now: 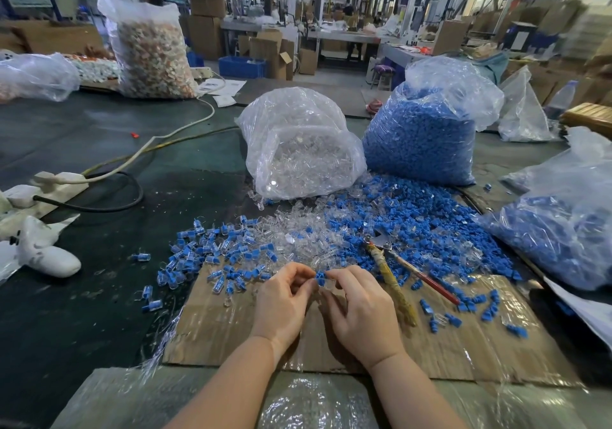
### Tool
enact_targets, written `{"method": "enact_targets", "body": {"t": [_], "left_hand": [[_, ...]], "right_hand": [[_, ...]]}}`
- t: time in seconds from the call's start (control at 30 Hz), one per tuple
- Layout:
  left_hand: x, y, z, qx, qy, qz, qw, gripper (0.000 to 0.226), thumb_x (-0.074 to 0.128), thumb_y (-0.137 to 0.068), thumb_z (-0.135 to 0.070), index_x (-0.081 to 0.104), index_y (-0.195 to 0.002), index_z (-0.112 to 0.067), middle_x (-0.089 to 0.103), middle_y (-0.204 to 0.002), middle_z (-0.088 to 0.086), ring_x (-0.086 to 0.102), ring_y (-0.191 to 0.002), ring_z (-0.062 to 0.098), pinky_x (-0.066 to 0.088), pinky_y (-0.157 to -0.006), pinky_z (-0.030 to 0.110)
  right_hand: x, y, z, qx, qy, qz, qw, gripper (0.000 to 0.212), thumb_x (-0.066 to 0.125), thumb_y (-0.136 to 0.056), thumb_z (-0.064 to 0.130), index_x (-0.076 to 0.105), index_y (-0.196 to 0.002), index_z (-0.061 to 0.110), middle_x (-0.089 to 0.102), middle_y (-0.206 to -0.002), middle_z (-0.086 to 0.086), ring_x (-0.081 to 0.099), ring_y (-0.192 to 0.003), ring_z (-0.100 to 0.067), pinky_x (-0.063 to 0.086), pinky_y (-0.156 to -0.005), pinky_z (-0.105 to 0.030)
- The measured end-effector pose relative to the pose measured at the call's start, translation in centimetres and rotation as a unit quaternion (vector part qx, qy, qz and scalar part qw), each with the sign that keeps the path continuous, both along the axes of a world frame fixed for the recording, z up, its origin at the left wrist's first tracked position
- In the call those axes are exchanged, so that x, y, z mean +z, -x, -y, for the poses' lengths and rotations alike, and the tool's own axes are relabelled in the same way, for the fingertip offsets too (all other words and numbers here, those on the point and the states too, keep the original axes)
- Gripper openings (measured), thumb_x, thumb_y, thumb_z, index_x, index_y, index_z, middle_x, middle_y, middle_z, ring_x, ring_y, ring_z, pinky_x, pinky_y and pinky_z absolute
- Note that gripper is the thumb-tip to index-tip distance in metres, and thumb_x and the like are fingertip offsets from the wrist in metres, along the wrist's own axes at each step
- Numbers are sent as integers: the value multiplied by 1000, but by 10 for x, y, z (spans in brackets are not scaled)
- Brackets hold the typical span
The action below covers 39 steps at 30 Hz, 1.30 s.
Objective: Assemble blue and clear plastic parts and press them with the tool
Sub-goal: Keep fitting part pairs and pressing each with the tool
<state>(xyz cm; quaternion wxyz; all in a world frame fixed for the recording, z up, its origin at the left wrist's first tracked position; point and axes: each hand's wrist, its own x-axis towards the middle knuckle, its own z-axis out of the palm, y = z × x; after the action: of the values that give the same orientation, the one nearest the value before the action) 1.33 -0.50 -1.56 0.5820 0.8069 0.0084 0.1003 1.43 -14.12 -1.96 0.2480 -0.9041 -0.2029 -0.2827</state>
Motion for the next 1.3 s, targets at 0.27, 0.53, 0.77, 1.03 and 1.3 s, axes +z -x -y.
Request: {"method": "enact_targets", "body": {"t": [0.27,0.53,0.77,1.03,1.3], "left_hand": [[1,0,1,10,1,-4,1000,8,66,-83,-9,64,-85,-17,65,-78,-3,61,-73,2,48,-68,9],[3,0,1,12,1,-12,1000,11,64,-85,-9,62,-84,-19,64,-80,-4,59,-76,2,45,-67,6],[5,-1,1,18,6,-17,1000,15,64,-84,-9,59,-81,-23,64,-81,-4,59,-76,2,45,-65,5],[9,-4,2,25,32,-50,998,9,64,-85,-11,61,-84,-20,65,-82,0,61,-77,8,45,-63,6],[28,-12,6,48,112,-72,990,5,62,-86,-11,61,-86,-15,67,-83,5,62,-76,14,46,-66,18]], "right_hand": [[4,1,0,4,11,3,1000,16,66,-72,13,65,-87,10,63,-85,-3,62,-76,-21,51,-68,-28],[9,0,9,-167,42,-5,985,25,73,-75,14,67,-99,9,65,-99,-8,61,-92,-28,44,-84,-41],[28,-16,43,-363,183,-317,857,74,21,-92,62,14,-148,16,30,-149,-10,25,-137,-30,12,-112,-54],[33,-18,45,-349,216,-308,858,59,32,-94,50,30,-140,14,40,-137,-13,38,-123,-33,29,-106,-48],[60,-8,35,-189,80,-287,936,32,29,-98,42,49,-104,18,55,-99,-3,55,-83,-18,46,-72,-32]]}}
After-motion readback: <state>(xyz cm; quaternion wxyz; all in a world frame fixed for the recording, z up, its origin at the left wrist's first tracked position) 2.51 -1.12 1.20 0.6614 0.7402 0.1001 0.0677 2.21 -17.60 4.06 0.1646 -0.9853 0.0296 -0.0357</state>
